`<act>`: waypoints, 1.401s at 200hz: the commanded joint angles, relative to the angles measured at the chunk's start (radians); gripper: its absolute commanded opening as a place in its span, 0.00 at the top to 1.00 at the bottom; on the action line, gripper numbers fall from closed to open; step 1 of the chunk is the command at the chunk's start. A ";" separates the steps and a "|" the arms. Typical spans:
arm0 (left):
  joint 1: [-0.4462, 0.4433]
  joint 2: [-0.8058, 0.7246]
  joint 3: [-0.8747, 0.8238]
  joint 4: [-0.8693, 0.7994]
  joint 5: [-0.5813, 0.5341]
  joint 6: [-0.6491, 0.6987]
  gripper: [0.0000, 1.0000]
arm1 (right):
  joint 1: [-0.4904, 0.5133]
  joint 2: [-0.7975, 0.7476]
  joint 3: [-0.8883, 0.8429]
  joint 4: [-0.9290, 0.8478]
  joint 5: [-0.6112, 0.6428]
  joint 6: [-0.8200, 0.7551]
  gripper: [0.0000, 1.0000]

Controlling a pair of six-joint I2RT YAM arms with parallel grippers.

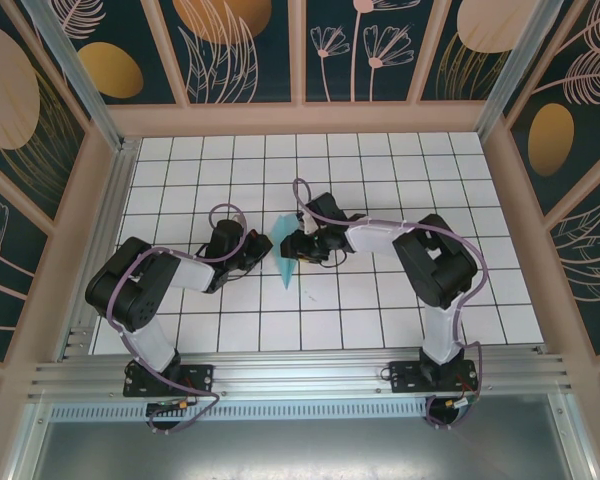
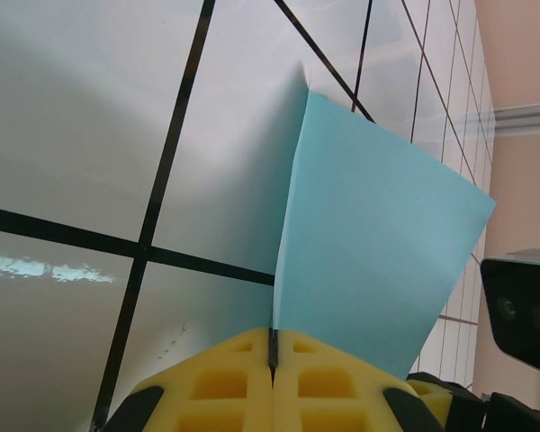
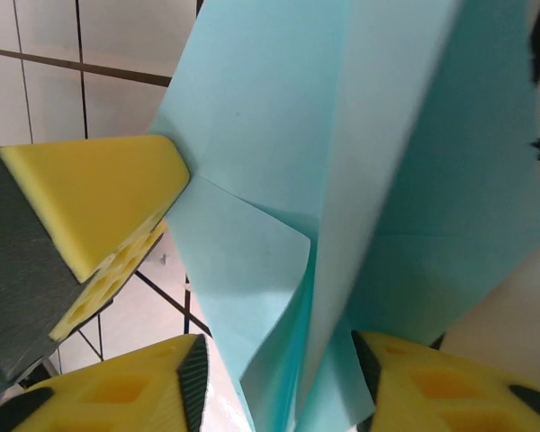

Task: Fold a paper plane with a square sheet of paper (pick it up from the middle)
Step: Move the paper plane to the center of the table.

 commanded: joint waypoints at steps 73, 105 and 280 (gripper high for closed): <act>0.009 -0.009 -0.009 -0.030 -0.025 0.040 0.94 | 0.046 0.058 0.145 -0.222 0.205 0.016 0.69; 0.009 -0.004 -0.010 -0.025 -0.023 0.040 0.94 | 0.059 0.072 0.159 -0.236 0.202 0.030 0.72; 0.100 -0.270 0.069 -0.409 -0.160 0.241 0.37 | -0.188 0.129 0.501 -0.675 0.684 -0.180 0.98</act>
